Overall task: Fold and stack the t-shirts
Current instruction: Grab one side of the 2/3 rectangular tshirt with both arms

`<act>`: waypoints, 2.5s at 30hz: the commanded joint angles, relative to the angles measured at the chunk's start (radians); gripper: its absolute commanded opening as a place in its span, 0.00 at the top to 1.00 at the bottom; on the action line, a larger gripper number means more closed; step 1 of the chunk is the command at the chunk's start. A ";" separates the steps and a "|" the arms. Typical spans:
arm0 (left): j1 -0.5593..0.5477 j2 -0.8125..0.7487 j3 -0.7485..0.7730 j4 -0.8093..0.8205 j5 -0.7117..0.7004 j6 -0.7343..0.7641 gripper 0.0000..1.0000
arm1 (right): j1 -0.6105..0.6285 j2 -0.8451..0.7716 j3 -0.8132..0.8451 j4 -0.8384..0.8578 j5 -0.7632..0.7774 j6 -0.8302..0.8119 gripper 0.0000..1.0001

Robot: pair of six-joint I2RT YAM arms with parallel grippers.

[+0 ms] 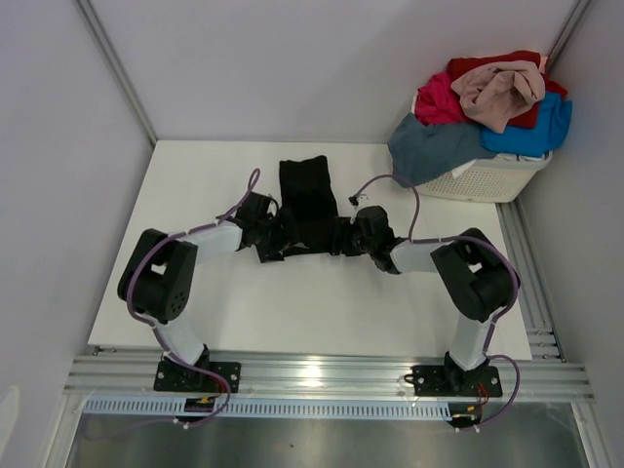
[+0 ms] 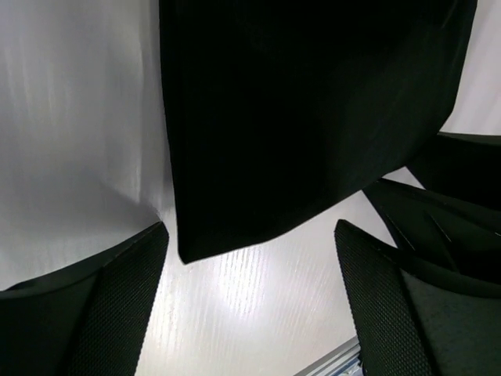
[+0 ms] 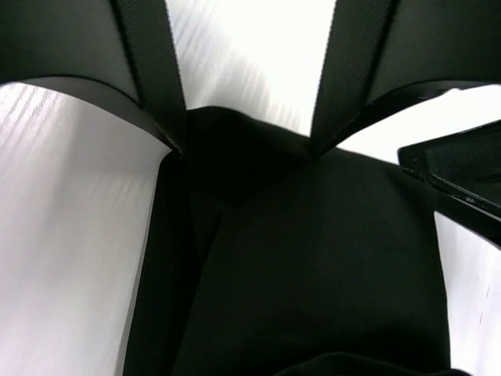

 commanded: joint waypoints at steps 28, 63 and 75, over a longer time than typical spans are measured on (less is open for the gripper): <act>-0.279 -0.386 -0.244 -0.207 0.100 -0.024 1.00 | 0.115 -0.445 -0.286 -0.230 -0.049 0.047 1.00; -0.399 -0.722 -0.211 -0.506 -0.193 -0.074 0.21 | 0.107 -0.590 -0.177 -0.349 0.013 -0.045 0.58; -0.385 -0.868 -0.105 -0.575 -0.561 -0.075 0.14 | 0.101 -0.096 0.067 -0.120 -0.108 -0.002 0.91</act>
